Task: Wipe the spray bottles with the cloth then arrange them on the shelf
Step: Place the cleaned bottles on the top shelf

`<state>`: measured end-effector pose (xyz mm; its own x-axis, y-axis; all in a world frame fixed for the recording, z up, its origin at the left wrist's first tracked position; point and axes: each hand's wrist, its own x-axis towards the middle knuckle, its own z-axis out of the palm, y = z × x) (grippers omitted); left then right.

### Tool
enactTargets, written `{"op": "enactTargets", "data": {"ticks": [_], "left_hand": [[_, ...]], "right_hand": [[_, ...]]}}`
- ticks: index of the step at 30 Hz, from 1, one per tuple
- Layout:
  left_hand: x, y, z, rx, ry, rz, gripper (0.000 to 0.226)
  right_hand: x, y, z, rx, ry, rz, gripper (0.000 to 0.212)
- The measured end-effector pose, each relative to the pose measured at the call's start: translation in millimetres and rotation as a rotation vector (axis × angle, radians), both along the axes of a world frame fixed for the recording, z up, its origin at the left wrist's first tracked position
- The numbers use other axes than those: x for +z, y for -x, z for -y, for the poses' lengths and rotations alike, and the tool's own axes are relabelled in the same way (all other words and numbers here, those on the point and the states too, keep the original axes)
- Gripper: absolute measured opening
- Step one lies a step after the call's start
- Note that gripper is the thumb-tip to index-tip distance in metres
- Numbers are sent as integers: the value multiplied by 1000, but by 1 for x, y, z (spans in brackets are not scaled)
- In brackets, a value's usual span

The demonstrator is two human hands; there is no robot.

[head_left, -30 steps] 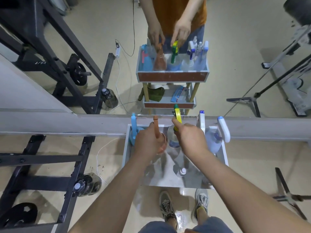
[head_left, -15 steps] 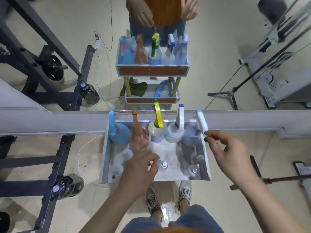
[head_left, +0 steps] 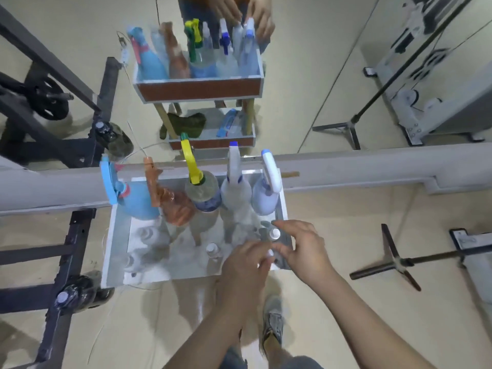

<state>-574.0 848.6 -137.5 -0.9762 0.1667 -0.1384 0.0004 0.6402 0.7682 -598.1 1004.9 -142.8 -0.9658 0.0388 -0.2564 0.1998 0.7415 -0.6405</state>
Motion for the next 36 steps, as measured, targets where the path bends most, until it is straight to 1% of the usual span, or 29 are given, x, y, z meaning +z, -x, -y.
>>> {"op": "enactTargets", "data": {"ticks": [3, 6, 8, 11, 13, 16, 18, 20, 21, 23, 26, 27, 29, 30, 31, 33, 35, 36], "left_hand": [[1, -1, -1, 63, -43, -39, 18], [3, 0, 4, 119, -10, -83, 14], [3, 5, 6, 153, 9, -110, 11], [5, 17, 2, 144, 53, -122, 9], [8, 28, 0, 137, 95, -85, 12], [19, 46, 4, 30, 219, -51, 13], [28, 53, 9, -96, 328, -47, 13], [34, 54, 14, -171, 409, -40, 7], [35, 53, 16, -183, 430, -50, 4], [35, 51, 19, -166, 441, -69, 9], [33, 50, 24, -137, 435, -50, 13], [33, 51, 26, -155, 436, -55, 12], [34, 53, 31, -236, 458, -72, 2], [35, 54, 32, -272, 465, -69, 5], [34, 55, 35, -308, 465, -70, 8], [35, 58, 37, -328, 474, -104, 4], [36, 59, 36, -273, 463, -139, 16], [35, 60, 34, -225, 440, -139, 17]], "right_hand": [[-13, 0, 1, -10, 62, -39, 28], [-20, -2, -2, -8, 102, -150, 18], [-20, -3, -4, -21, 98, -190, 9], [-19, 0, -6, -20, 62, -188, 8], [-18, 1, -4, -8, 74, -212, 5], [-15, 2, 0, 32, 127, -219, 7], [-15, 2, 0, 97, 99, -256, 10], [-15, 3, -2, 122, 88, -284, 13], [-14, 4, -3, 117, 87, -288, 11], [-12, 8, -5, 91, 74, -277, 8], [-9, 15, -5, 94, 37, -281, 8], [-7, 17, -4, 119, 23, -289, 7], [-5, 19, -5, 184, 8, -284, 4], [-4, 21, -6, 201, 4, -274, 3], [-3, 23, -6, 189, 8, -252, 3], [0, 27, -7, 75, 56, -180, 3], [2, 29, -9, -75, 111, -123, 3], [2, 27, -9, -132, 128, -109, 5]]}}
